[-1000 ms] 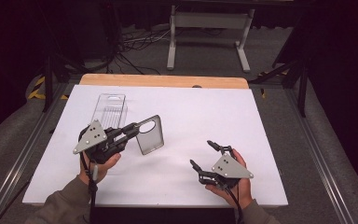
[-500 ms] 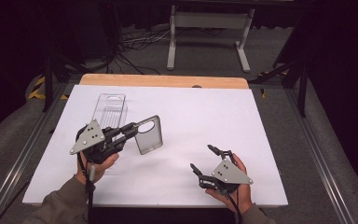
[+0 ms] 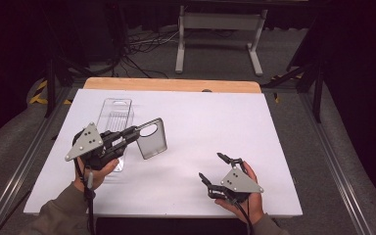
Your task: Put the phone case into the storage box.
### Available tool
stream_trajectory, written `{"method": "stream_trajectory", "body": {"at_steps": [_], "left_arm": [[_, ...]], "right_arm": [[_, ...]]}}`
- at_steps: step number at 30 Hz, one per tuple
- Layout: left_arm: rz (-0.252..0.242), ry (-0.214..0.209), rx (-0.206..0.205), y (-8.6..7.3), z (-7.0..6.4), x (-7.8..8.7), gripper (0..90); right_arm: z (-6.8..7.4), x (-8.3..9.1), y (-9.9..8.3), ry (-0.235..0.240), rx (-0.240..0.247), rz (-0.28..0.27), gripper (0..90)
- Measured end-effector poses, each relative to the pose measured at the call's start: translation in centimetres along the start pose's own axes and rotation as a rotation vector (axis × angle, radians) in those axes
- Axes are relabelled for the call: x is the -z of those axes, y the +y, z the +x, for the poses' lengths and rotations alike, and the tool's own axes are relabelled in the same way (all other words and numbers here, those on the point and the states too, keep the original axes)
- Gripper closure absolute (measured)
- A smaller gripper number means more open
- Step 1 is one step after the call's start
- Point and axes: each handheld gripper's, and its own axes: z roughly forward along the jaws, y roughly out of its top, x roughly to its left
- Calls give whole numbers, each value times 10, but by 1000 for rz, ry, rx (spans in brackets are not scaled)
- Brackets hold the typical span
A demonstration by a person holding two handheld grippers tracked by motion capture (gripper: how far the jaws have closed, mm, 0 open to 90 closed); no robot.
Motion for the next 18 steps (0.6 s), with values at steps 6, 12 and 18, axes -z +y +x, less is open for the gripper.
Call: {"method": "stream_trajectory", "body": {"at_steps": [6, 12, 18], "left_arm": [[0, 5, -2, 2, 3, 4, 800], [-3, 7, -1, 3, 5, 6, 801], [0, 15, -2, 3, 8, 8, 801]], "right_arm": [[0, -1, -1, 1, 0, 5, 206], [0, -2, -1, 3, 0, 9, 206], [0, -3, -1, 11, 6, 15, 206]]}}
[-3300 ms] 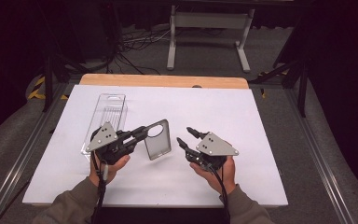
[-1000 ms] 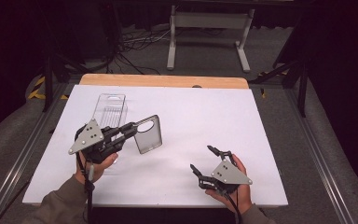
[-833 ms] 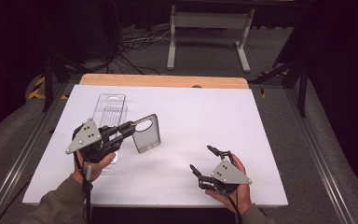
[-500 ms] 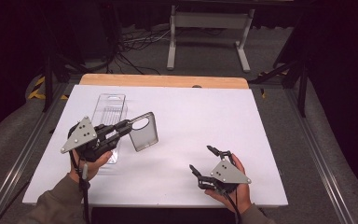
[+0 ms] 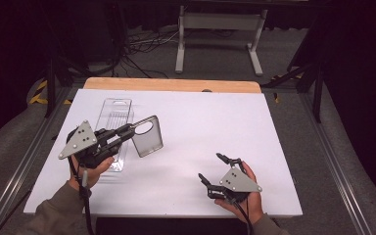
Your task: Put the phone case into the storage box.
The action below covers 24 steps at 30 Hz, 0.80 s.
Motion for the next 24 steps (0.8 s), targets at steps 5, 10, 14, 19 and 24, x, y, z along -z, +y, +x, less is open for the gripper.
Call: {"method": "stream_trajectory", "body": {"at_steps": [5, 10, 14, 19, 24], "left_arm": [[-4, 9, 1, 0, 2, 2, 800], [-8, 13, 1, 1, 5, 5, 801], [-9, 18, 3, 2, 6, 8, 801], [-15, 28, -1, 3, 8, 11, 800], [-19, 34, -4, 5, 10, 15, 801]], "right_arm": [[0, 0, 0, -2, -3, -1, 206], [0, 0, 0, -1, -4, 2, 205], [-1, 0, 0, -1, -3, 1, 205], [0, 0, 0, 0, -4, -2, 206], [0, 1, 0, -1, -3, -7, 206]]}}
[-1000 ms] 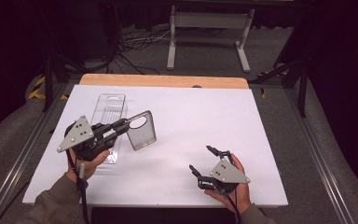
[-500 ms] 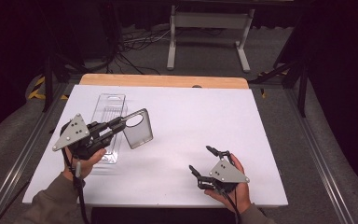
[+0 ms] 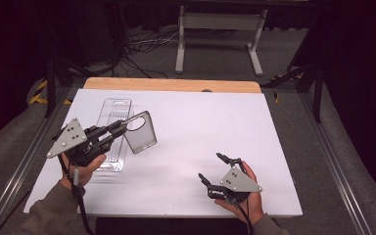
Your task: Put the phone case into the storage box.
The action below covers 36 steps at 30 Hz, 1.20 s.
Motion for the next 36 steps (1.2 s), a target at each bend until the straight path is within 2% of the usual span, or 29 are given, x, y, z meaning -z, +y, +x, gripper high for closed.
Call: {"method": "stream_trajectory", "body": {"at_steps": [13, 24, 36], "left_arm": [[-15, 28, -12, 4, 5, 8, 801], [-6, 40, -22, 5, 9, 13, 801], [-16, 55, -17, 7, 12, 17, 801]], "right_arm": [[0, 0, 0, 6, 4, 0, 205], [0, 0, 0, 7, 10, 4, 204], [0, 0, 0, 7, 11, 3, 204]]}}
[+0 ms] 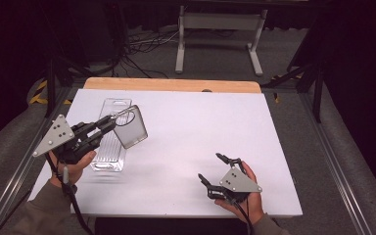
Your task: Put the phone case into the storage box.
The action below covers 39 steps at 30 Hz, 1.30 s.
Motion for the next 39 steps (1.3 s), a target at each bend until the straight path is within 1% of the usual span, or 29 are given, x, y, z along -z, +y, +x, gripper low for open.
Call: {"method": "stream_trajectory", "body": {"at_steps": [3, 9, 12, 16, 18, 20, 27, 32, 33, 39], "left_arm": [[4, 2, -5, 1, 1, 1, 801], [-5, 8, 1, 1, 3, 3, 801], [0, 12, -5, 1, 5, 5, 801], [-7, 19, 1, 1, 5, 6, 801], [-2, 18, -4, 1, 6, 6, 801], [-2, 17, 1, 1, 7, 7, 801], [-7, 33, 4, 1, 11, 11, 801], [-9, 26, 2, 1, 13, 12, 801], [-8, 27, 1, 1, 13, 12, 801], [-10, 42, 2, 2, 17, 15, 800]], "right_arm": [[0, 0, 0, 0, 0, 0, 204], [0, 1, 0, -2, 0, -5, 204], [0, 1, 1, -2, 0, -9, 204], [0, 1, 1, -3, 0, -10, 202], [0, 1, 1, -4, 2, -9, 202], [0, 1, 1, -5, 6, -9, 200], [0, 1, 1, -8, 4, -12, 198], [0, 1, 1, -12, 5, -11, 198], [1, 0, 1, -18, 6, -6, 196], [2, 0, 1, -18, 13, -6, 195]]}}
